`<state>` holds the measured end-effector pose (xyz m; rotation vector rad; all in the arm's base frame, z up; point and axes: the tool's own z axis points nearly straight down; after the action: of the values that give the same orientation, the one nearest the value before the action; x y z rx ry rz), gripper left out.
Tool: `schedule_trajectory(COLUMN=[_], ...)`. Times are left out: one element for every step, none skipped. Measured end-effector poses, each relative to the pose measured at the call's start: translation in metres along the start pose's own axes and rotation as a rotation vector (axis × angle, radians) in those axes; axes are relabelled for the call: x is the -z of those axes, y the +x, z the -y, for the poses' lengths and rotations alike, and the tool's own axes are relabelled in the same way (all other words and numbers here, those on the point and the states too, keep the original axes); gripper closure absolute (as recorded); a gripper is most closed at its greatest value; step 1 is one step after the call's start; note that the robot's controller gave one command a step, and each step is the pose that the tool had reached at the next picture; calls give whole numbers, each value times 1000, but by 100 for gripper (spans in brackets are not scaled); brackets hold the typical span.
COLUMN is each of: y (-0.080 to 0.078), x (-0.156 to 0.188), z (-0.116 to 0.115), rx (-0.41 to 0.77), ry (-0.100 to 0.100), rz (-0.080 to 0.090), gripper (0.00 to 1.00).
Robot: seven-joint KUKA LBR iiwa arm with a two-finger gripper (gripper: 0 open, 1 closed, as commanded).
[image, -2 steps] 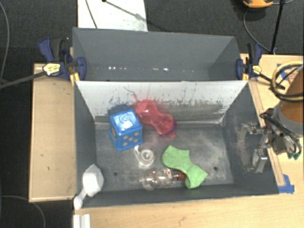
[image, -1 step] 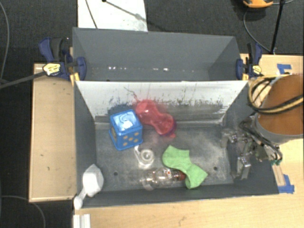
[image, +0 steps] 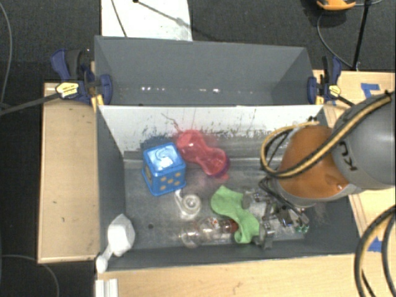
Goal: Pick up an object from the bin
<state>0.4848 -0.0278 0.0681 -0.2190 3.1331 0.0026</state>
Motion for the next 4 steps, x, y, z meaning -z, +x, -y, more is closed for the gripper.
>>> schedule_trajectory(y=[-9, -8, -4, -4], x=[80, 3, 2, 2], z=[-4, -68, -56, -56], rx=[182, -16, 121, 121], ry=[4, 1, 1, 1], rz=[9, 2, 0, 0], gripper=[0, 0, 100, 100])
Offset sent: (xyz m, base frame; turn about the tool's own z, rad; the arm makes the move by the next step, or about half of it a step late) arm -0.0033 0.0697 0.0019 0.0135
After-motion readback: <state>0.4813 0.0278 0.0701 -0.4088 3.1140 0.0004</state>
